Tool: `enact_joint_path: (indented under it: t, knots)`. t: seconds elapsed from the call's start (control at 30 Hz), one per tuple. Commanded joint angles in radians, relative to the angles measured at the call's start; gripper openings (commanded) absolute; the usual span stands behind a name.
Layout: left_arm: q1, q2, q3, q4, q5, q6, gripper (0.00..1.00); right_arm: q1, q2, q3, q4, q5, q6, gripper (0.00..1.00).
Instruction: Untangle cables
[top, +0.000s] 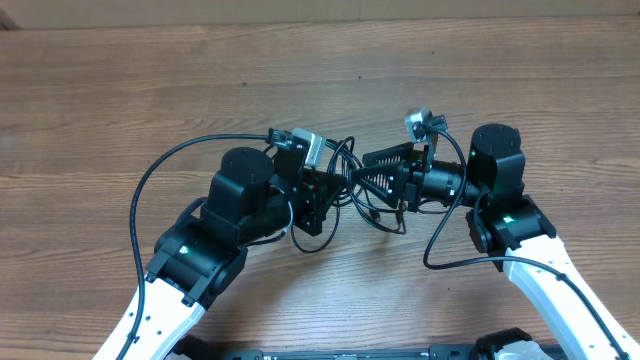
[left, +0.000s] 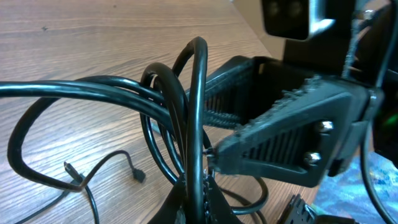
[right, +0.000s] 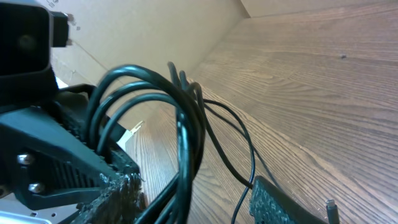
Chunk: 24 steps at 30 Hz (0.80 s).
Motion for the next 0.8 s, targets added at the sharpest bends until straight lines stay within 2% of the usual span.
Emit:
enact_joint_path:
  t: [0.0,0.07,0.27,0.57,0.7,0.77]
  knots:
    - [0.000,0.000,0.018,0.016,0.043,0.034,0.04,0.000,-0.013,0.017,-0.005,0.010,-0.011,0.55]
    - [0.000,0.000,0.018,0.016,0.043,0.034,0.05,0.000,-0.013,0.017,-0.005,0.010,-0.011,0.50]
    - [-0.001,0.008,0.018,0.018,0.045,0.033,0.05,0.001,-0.013,0.017,-0.005,0.008,-0.011,0.27]
    - [-0.005,0.036,0.018,0.050,0.078,0.029,0.05,0.019,-0.013,0.017,-0.005,0.010,-0.011,0.17]
    - [-0.005,0.039,0.018,0.050,0.077,0.026,0.04,0.019,-0.013,0.017,-0.005,0.011,-0.012,0.04]
    - [-0.005,0.039,0.018,0.051,0.069,0.024,0.05,0.019,-0.013,0.017,-0.005,0.010,-0.011,0.04]
